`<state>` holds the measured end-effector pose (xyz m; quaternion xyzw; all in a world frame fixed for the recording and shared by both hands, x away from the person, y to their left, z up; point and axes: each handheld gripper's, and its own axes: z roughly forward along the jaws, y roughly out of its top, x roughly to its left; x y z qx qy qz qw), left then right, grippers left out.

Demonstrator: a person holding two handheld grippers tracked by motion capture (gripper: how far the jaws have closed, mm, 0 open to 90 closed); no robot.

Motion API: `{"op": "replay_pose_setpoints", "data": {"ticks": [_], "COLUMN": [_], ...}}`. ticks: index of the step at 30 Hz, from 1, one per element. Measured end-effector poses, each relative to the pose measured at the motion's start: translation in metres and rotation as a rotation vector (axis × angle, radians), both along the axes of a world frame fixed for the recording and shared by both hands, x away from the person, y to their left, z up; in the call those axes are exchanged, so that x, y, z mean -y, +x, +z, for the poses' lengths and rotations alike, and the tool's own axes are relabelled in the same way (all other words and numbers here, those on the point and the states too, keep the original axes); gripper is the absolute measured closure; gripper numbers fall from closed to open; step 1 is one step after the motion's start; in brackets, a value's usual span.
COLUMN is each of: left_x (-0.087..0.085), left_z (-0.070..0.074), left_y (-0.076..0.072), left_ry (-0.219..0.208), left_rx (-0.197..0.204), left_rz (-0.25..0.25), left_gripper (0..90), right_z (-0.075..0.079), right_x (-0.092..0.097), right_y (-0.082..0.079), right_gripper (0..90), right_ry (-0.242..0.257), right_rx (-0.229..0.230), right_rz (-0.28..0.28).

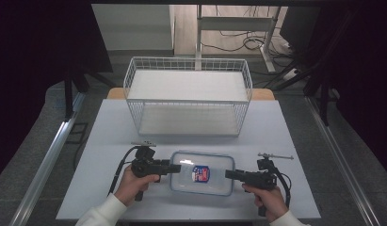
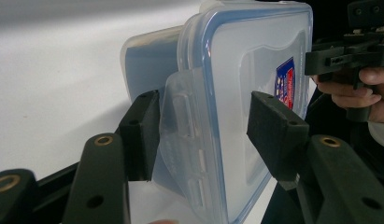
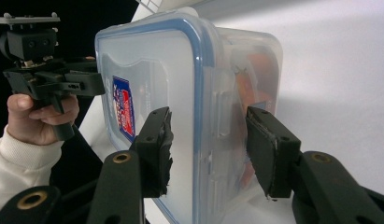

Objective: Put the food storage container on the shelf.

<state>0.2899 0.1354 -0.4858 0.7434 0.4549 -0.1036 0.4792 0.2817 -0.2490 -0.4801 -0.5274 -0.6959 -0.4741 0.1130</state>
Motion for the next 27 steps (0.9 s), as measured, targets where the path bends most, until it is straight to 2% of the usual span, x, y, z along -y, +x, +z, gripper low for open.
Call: {"op": "replay_pose_setpoints", "data": {"ticks": [12, 19, 27], "left_x": [-0.007, -0.015, -0.026], "left_z": [0.008, 0.012, 0.016], "left_y": [0.006, 0.015, 0.032], "left_ry": [-0.001, -0.007, -0.018], "left_rx": [0.023, 0.036, 0.046], "left_rz": [0.016, 0.034, 0.059], "left_gripper": [46.0, 46.1, 46.1], "right_z": [0.006, 0.012, 0.021], "right_x": [-0.006, -0.013, -0.024], "right_y": [0.01, 0.024, 0.048], "right_gripper": [51.4, 51.5, 51.6], "right_ry": [0.005, 0.0, -0.016], "right_rx": [0.037, 0.067, 0.096], "right_rz": [0.013, 0.03, 0.055]}}
